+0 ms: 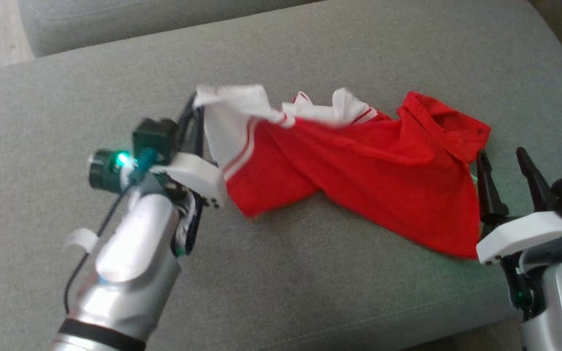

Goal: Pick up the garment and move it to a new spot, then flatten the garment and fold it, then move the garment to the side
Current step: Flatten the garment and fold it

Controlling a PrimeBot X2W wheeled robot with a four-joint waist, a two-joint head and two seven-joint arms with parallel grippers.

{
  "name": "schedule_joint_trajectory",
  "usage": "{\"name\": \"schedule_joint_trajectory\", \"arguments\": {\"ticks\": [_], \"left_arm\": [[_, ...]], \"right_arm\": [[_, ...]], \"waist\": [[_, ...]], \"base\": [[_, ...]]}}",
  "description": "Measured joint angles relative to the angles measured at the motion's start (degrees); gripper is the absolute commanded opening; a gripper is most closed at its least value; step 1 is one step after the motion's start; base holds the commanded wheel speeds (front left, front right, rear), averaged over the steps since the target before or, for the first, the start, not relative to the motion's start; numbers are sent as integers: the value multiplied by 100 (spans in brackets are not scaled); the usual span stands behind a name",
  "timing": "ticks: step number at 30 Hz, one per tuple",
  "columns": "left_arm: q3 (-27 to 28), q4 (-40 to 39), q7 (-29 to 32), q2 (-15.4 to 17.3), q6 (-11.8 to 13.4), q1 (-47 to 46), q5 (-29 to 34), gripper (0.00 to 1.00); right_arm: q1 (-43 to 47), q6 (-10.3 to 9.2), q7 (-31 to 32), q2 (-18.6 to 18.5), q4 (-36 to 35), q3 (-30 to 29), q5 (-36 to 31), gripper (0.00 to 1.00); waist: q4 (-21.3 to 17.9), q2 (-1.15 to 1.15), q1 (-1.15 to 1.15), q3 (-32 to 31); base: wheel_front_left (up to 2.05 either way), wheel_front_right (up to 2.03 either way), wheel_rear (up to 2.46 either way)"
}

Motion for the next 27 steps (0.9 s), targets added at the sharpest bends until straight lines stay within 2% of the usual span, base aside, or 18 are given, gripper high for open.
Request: {"name": "schedule_joint_trajectory", "arguments": {"ticks": [7, 12, 17, 23, 24, 25, 26, 27], "left_arm": [[350, -1012, -2, 230, -104, 103, 390, 0], [357, -1411, -5, 464, -177, 1012, 564, 0], [101, -1630, -5, 648, -285, 1973, 790, 0], [-357, -1569, -5, 681, -487, 2499, 988, 0], [-397, -1456, -4, 673, -524, 2553, 984, 27], [-400, -1368, -4, 660, -520, 2615, 965, 27], [-363, -1316, -4, 643, -502, 2665, 928, 100], [-320, -1315, -4, 620, -455, 2692, 895, 100]], "right_arm": [[11, 0, 3, 113, 205, 3, -22, 100], [60, 0, 2, 137, 339, 7, 12, 100], [186, 0, 2, 163, 525, -24, 12, 100], [206, 0, 2, 171, 672, -127, 9, 100], [207, 0, 2, 181, 699, -129, 9, 100], [208, 0, 2, 188, 720, -131, 8, 100], [208, 0, 2, 191, 734, -131, 3, 100], [208, 0, 2, 193, 740, -131, 2, 100]], "waist": [[185, 0, 0, -149], [308, 0, 0, -194], [464, 0, 0, -218], [605, 0, 0, -249], [615, 0, 0, -260], [626, 0, 0, -272], [636, 0, 0, -284], [643, 0, 0, -296]], "base": [[0, 0, 0], [0, 0, 0], [0, 0, 0], [0, 0, 0], [0, 0, 0], [0, 0, 0], [0, 0, 0], [0, 0, 0]]}}
